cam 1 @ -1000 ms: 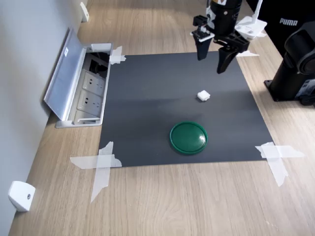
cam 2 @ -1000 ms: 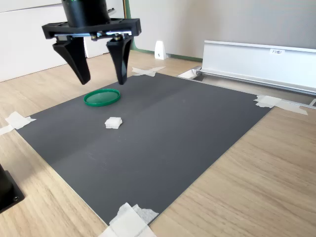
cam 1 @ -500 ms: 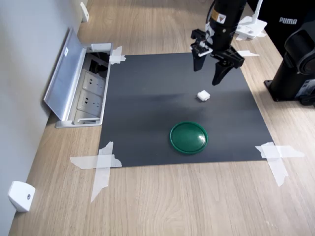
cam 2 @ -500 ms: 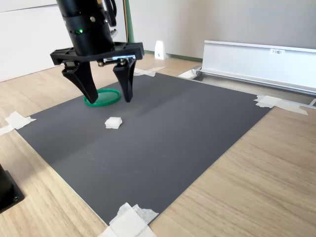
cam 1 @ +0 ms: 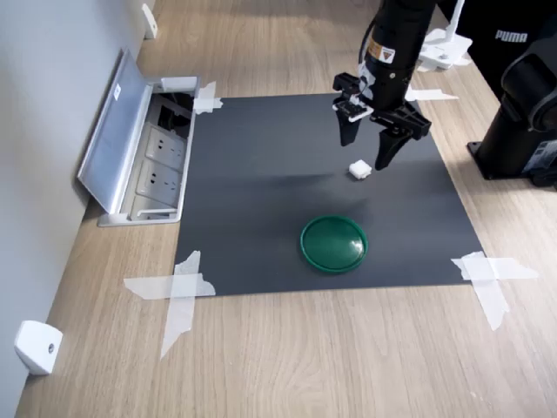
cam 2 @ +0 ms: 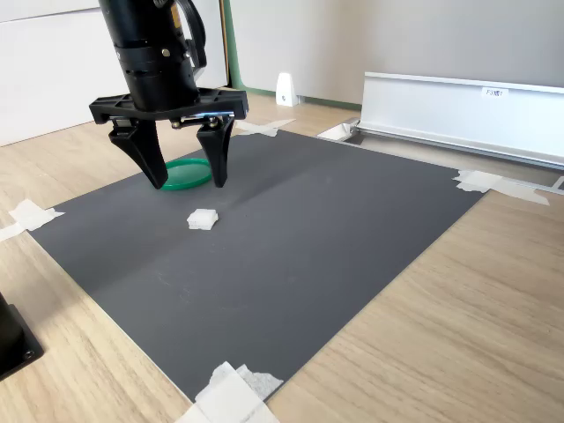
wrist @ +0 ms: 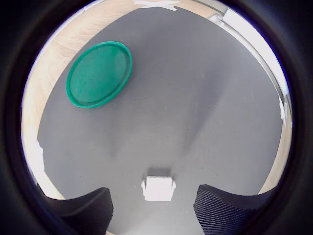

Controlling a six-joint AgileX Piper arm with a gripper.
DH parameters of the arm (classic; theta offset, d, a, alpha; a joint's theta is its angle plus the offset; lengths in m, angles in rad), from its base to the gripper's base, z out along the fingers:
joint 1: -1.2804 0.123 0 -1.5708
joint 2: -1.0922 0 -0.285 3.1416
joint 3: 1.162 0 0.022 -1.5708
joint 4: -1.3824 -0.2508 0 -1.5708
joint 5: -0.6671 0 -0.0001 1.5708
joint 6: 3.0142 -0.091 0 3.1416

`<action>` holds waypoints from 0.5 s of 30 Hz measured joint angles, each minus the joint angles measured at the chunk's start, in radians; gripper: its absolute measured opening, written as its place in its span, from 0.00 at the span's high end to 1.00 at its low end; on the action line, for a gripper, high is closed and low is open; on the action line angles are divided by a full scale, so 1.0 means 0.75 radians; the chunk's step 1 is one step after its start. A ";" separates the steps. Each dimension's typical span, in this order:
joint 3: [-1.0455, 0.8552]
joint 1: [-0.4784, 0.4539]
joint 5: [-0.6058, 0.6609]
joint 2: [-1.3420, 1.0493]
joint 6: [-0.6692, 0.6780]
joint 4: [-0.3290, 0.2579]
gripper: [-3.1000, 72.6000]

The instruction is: Grasp a white terminal and put it on the green lid.

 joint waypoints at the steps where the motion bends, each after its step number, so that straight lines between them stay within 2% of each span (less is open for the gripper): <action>1: 0.000 0.000 0.000 0.000 -0.007 0.011 0.03; 10: 0.000 0.000 -0.019 0.087 -0.048 0.037 0.04; 15: 0.000 0.000 -0.063 0.134 -0.078 0.091 0.04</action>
